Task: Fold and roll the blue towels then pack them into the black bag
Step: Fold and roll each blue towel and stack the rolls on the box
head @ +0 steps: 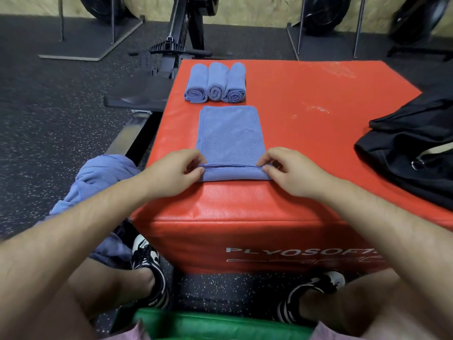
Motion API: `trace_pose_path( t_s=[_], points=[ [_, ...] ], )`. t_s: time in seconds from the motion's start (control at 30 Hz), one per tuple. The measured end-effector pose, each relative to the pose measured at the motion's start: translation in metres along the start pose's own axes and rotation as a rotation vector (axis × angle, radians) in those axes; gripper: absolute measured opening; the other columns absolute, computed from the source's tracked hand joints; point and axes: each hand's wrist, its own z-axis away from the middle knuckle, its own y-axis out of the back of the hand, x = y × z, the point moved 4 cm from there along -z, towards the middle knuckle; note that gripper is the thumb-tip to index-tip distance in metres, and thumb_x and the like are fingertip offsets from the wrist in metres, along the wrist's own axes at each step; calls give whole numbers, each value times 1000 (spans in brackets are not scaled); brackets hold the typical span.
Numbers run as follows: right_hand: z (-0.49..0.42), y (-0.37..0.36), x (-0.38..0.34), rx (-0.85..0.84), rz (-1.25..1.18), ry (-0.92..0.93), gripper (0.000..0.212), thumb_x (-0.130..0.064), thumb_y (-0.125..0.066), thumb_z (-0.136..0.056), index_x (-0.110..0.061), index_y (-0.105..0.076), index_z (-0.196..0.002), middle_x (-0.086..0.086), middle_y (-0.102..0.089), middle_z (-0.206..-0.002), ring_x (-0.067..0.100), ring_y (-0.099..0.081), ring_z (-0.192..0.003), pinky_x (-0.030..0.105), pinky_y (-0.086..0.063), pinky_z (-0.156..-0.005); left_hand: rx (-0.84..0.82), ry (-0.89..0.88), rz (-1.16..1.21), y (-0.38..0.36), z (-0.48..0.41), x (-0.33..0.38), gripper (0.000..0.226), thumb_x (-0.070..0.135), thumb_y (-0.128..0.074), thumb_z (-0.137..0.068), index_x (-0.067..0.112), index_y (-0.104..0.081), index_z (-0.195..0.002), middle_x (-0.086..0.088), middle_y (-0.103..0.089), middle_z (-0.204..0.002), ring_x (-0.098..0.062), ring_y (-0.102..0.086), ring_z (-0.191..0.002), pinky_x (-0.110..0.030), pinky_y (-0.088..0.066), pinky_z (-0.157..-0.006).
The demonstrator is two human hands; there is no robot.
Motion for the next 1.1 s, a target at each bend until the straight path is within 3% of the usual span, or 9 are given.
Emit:
trace_pose_path(
  t_s=[0.17, 0.23, 0.4, 0.53, 0.67, 0.8, 0.93, 1.1],
  points=[
    [-4, -5, -1, 34, 152, 105, 14, -11, -62, -91, -22, -65, -100, -3, -53, -100, 15, -48, -91, 29, -41, -86, 86, -102, -99, -2, -5, -3, 15, 11, -64, -89, 19, -56, -98, 2, -49, -95, -22, -49, -89, -36, -42, -84],
    [-3, -2, -6, 56, 268, 197, 13, -11, -61, -91, -21, -63, -100, -2, -54, -100, 21, -47, -93, 35, -43, -84, 100, -178, -161, 0, -4, 3, 13, 10, -57, -87, 17, -57, -99, 1, -51, -97, -26, -49, -89, -43, -43, -80],
    [1, -2, -16, -13, 345, 323, 13, -11, -57, -91, -16, -67, -99, 2, -62, -97, 25, -56, -91, 33, -45, -82, 48, -309, -227, -1, -1, 12, 24, 8, -44, -89, 10, -67, -96, -5, -61, -94, -29, -59, -85, -41, -49, -76],
    [1, 0, -9, -78, 319, 274, 24, -28, -63, -82, -21, -65, -104, -5, -60, -100, 20, -54, -93, 37, -46, -87, -27, -316, -199, 1, 2, 10, 27, 9, -46, -92, 7, -68, -105, -6, -64, -100, -27, -63, -92, -38, -50, -84],
    [-3, -1, -5, -72, 258, 247, 21, -19, -68, -84, -20, -67, -104, -7, -63, -100, 17, -54, -94, 27, -41, -89, -87, -307, -177, 3, 1, 3, 34, 39, -61, -94, 10, -64, -111, -3, -59, -106, -17, -56, -95, -29, -45, -91],
    [-10, 1, -6, -56, 233, 170, 20, -15, -64, -85, -19, -63, -105, -6, -64, -93, 18, -55, -88, 30, -44, -80, -56, -281, -190, 0, -6, 1, 17, 22, -66, -94, 12, -62, -107, -2, -61, -102, -22, -57, -94, -30, -44, -86],
    [-10, 7, -6, -180, -4, 9, 30, -17, -64, -91, -22, -45, -114, -5, -64, -87, 12, -57, -73, 29, -46, -71, -122, -48, 13, 6, -10, -3, 15, 15, -62, -96, 18, -50, -105, 3, -61, -95, -19, -55, -85, -33, -45, -78],
    [-14, 10, -8, -248, -26, -40, 19, -14, -61, -91, -27, -57, -104, -4, -65, -79, 8, -53, -66, 26, -44, -66, -176, -27, 34, 6, -11, -5, 14, 11, -58, -96, 23, -50, -96, 7, -60, -87, -15, -54, -80, -31, -43, -74]
  ],
)
